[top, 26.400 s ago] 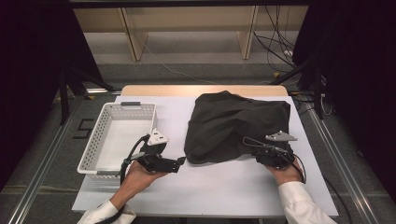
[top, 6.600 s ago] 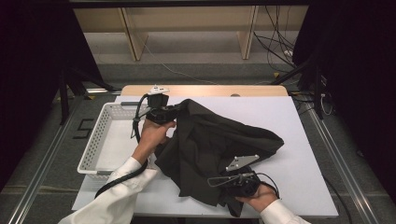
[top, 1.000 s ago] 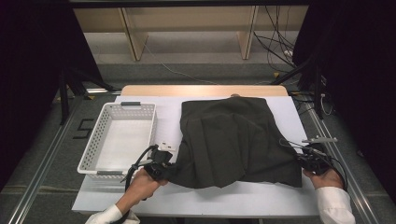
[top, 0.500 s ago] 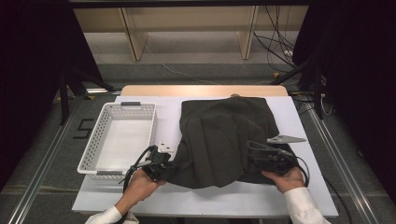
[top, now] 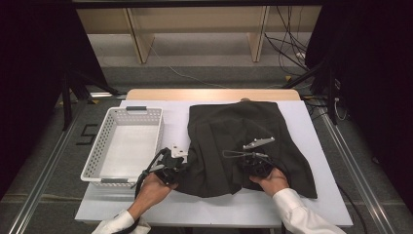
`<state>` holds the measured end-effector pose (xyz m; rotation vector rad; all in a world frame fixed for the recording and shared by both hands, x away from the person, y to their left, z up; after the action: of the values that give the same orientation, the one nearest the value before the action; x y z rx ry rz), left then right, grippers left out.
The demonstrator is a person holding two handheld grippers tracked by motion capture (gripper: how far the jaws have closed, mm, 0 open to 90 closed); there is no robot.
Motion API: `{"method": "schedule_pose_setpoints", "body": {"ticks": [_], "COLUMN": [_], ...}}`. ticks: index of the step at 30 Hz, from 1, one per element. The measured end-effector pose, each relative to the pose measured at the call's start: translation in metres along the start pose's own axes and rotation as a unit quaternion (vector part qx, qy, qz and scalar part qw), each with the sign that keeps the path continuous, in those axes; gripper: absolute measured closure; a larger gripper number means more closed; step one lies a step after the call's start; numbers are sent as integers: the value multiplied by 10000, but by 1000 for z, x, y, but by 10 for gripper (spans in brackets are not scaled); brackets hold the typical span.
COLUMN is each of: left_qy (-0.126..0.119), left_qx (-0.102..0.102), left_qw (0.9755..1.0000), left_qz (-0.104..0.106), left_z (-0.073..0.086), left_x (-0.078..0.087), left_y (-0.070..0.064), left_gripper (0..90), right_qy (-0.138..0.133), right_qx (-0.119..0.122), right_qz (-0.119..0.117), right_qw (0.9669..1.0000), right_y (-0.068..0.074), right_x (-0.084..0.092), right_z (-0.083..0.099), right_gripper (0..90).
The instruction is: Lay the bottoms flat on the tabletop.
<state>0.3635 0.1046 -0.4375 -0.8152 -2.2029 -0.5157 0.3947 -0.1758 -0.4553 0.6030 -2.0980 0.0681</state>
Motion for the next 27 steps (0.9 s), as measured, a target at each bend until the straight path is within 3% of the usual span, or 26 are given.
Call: {"method": "schedule_pose_setpoints", "body": {"ticks": [4, 8, 10, 12, 14, 17, 20, 23, 27], "left_qy": [-131, -198, -180, -190, -185, -296, -469, -593, -294], "left_qx": [251, 370, 367, 389, 362, 206, 167, 213, 76], "left_qw": [9995, 9987, 9987, 9985, 9987, 9991, 9986, 9980, 9989], "left_qz": [-136, -276, -290, -344, -297, -236, -187, 83, 350], "left_z": [2, -1, -2, -3, -4, -8, -15, -19, -17], "left_x": [14, 17, 14, 11, 10, 17, 29, 34, 20], "left_y": [15, 19, 19, 18, 16, 11, 5, -5, -22], "left_gripper": [869, 862, 846, 839, 780, 663, 559, 526, 433], "right_qy": [-501, -910, -954, -900, -748, -571, -756, -894, -785], "right_qx": [80, -150, -283, -372, -305, -235, -315, -240, -121], "right_qz": [427, 785, 878, 801, 797, 779, 594, 576, 570], "right_qw": [9978, 9926, 9912, 9920, 9935, 9950, 9949, 9940, 9952], "right_y": [-9, -28, -38, -43, -44, -43, -41, -35, -31], "right_x": [14, 20, 15, 8, -2, -5, 12, 30, 44], "right_z": [-20, -42, -50, -52, -52, -50, -50, -42, -22], "right_gripper": [882, 880, 872, 849, 791, 618, 466, 402, 379]}}
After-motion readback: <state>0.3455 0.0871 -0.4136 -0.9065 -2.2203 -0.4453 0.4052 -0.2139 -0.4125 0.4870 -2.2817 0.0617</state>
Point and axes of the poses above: each handheld gripper's, and its own axes: x roughly backward along the jaws, z roughly out of its underside, y roughly to its left, the point moved 1 cm from there along -x, roughly forward along the jaws, and after that the axes turned 10 degrees about -x, right-handed, at the moved point
